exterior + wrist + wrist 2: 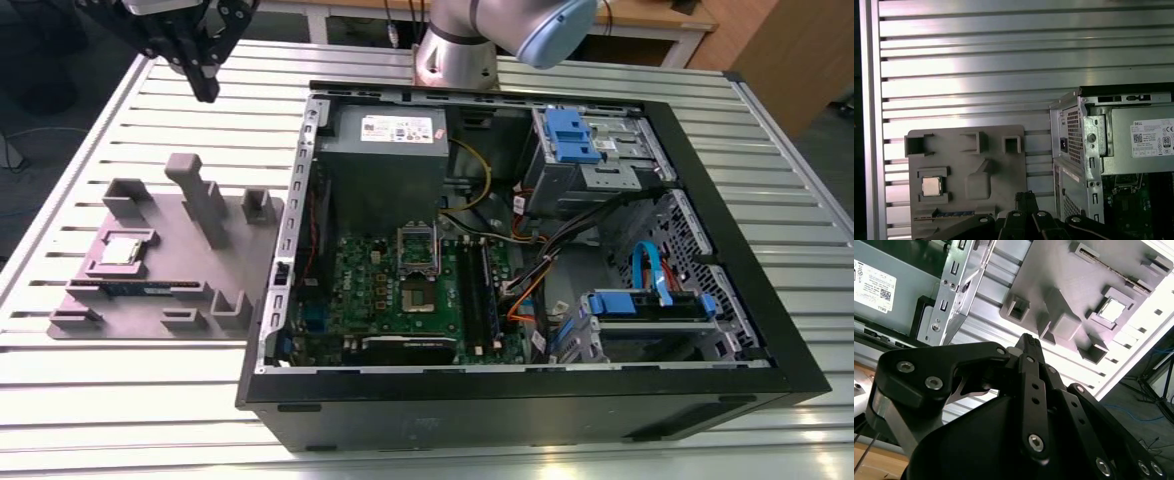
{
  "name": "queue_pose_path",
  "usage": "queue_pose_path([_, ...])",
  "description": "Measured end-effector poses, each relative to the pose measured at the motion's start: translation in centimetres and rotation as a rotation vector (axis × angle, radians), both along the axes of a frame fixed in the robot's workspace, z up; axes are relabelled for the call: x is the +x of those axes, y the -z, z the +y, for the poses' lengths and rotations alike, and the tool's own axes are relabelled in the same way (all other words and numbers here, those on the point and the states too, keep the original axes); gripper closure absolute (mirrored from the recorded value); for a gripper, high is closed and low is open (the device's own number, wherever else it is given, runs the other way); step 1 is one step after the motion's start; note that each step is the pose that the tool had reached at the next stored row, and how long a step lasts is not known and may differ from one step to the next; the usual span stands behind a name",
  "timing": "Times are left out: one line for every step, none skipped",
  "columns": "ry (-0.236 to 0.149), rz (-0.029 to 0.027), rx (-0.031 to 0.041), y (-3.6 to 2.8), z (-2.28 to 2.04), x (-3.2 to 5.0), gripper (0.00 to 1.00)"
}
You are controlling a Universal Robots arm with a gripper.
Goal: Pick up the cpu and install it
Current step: 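Reach for the cpu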
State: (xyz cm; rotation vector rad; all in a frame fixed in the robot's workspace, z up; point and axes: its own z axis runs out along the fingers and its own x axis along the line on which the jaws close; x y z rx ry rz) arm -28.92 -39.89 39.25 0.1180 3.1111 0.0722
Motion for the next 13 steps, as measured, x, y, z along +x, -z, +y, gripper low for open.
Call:
queue_pose_path([0.000,0.0000,-0.0001,0.00,0.00,-0.14,0.89])
queue_pose_path([0.000,0.0000,-0.0001,0.00,0.00,-0.28,0.89])
queue_pose_path([0.000,-0.0002,0.0000,0.00,0.00,-0.43,0.89])
queue_pose_path([0.000,-0.0002,0.0000,0.00,0.00,-0.59,0.89])
queue_pose_path([0.000,-0.0002,0.0000,0.00,0.00,-0.74,0.89])
queue_pose_path([0.000,-0.0002,-0.0001,0.00,0.00,-0.88,0.89])
queue_pose_path([0.000,-0.0004,-0.0001,0.00,0.00,-1.20,0.89])
queue_pose_path([0.000,-0.0004,0.0000,0.00,0.00,-1.33,0.89])
queue_pose_path([0.000,-0.0005,-0.0001,0.00,0.00,-1.45,0.89])
queue_pose_path([0.000,-0.0005,0.0000,0.00,0.00,-1.55,0.89])
queue_pose_path([0.000,-0.0005,0.0000,0.00,0.00,-1.65,0.89])
queue_pose_path([0.000,-0.0006,-0.0001,0.00,0.00,-1.74,0.89])
queue_pose_path([0.000,-0.0006,-0.0001,0.00,0.00,-1.81,0.89])
